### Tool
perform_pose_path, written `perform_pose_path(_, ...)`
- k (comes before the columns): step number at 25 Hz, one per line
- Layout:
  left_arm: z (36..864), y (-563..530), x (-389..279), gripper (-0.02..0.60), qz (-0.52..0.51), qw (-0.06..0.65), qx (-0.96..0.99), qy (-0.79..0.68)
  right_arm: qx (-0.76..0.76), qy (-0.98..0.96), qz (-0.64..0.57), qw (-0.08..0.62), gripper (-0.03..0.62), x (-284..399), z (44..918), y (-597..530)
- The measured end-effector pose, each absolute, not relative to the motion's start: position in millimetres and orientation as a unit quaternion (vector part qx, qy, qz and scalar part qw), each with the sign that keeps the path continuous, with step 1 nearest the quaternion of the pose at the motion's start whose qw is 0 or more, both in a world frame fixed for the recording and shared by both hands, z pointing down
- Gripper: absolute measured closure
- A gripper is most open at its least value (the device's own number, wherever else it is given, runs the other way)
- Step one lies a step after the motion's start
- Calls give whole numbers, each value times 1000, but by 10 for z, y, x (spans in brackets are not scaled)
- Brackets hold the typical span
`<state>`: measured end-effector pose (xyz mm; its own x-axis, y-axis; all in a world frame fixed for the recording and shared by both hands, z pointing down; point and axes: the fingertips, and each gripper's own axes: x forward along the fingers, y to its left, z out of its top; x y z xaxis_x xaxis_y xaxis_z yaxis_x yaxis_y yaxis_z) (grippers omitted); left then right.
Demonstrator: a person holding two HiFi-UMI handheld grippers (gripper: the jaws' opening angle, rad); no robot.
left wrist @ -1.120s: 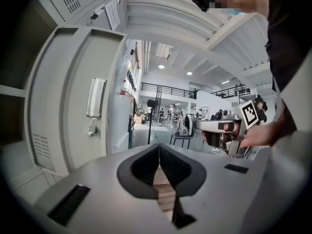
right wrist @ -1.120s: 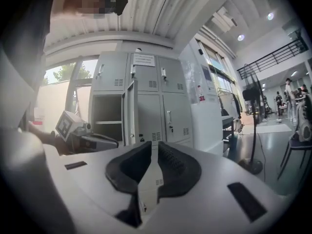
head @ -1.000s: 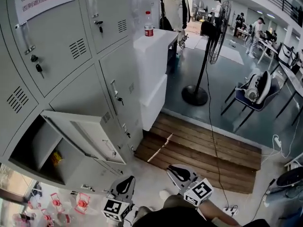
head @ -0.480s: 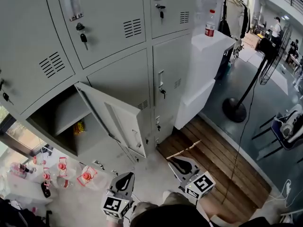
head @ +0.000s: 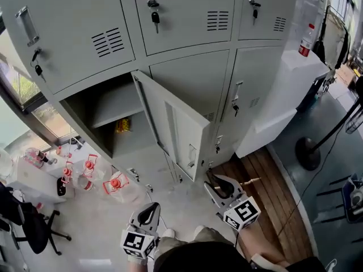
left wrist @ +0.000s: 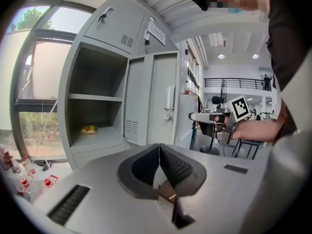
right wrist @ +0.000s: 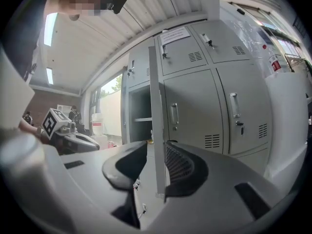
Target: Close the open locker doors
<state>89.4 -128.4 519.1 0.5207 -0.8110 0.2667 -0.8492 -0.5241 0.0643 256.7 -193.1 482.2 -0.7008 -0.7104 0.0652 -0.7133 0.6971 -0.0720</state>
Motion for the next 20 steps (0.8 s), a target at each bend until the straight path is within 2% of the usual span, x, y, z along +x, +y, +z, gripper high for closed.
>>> perform_pose_path(5, 5251, -1183, 774, 572, 102, 100, 844, -517, 358, -932, 40, 24, 470, 2442, 4874, -2072)
perform_pose_path(20, 5246, -1136, 415, 572, 105, 113, 822, -549, 346, -937, 34, 43, 468, 2188, 4947, -2300)
